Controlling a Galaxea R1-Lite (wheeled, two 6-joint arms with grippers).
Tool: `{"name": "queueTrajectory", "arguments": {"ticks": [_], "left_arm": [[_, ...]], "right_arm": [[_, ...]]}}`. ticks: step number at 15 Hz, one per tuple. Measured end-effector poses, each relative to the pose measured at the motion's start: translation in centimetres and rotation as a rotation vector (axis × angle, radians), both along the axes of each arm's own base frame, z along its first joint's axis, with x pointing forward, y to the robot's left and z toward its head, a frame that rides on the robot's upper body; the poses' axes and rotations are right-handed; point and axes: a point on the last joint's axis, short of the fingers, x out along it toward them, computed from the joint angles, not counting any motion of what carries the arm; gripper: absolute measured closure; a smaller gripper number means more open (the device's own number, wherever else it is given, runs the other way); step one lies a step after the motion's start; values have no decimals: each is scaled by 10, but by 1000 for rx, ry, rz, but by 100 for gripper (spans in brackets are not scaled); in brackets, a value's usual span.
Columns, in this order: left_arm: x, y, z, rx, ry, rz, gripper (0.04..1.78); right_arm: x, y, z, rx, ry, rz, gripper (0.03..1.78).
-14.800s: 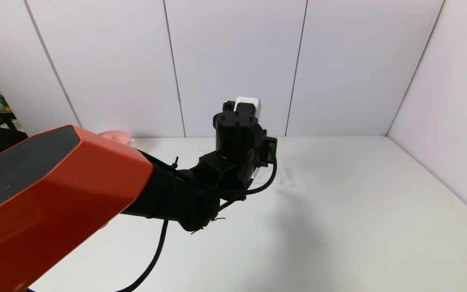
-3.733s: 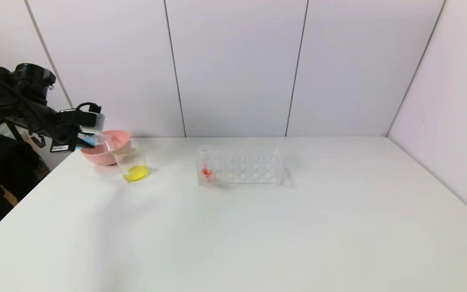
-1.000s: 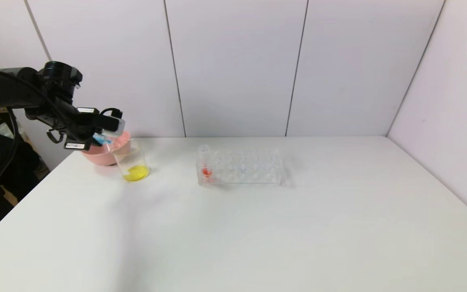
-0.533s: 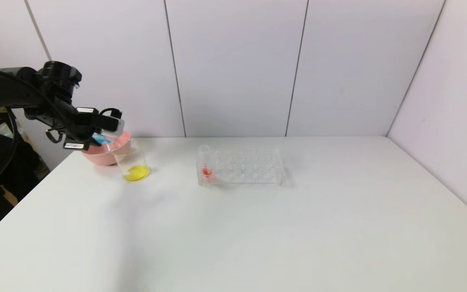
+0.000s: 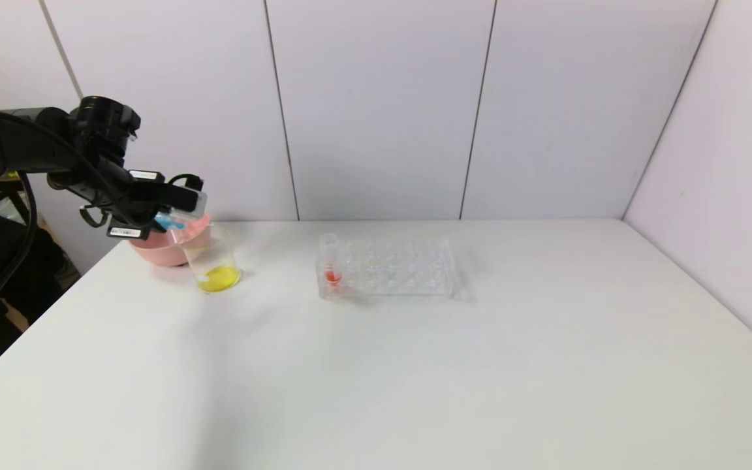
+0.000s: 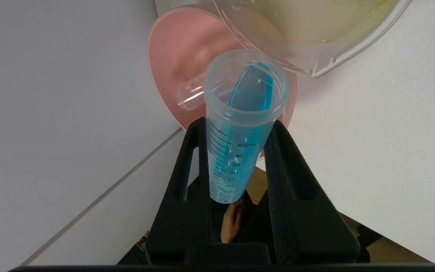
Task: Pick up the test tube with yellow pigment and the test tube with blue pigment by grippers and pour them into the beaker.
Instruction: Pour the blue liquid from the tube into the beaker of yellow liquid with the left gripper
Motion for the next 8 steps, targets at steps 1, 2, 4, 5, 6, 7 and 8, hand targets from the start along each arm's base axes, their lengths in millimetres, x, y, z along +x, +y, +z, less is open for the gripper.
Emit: {"name": "queueTrajectory", "arguments": {"ticks": [1,2,4,5,6,7,8], "left_arm": [[0,-2,0,6,0,1,138],[0,-3,0,14,1,7,138],[1,-4,0,26,2,14,138],[1,-5,0,29,2,13,138],[1,-6,0,32,2,14,138],[1,-6,0,35,3,17,138],[1,-7,0,38,3,19,138]], "right_arm": [[0,0,0,0,0,0,10],[0,0,0,0,0,0,10],[0,0,0,0,0,0,10],[0,0,0,0,0,0,10],[0,0,0,0,0,0,10],[0,0,0,0,0,0,10],[0,0,0,0,0,0,10]]}}
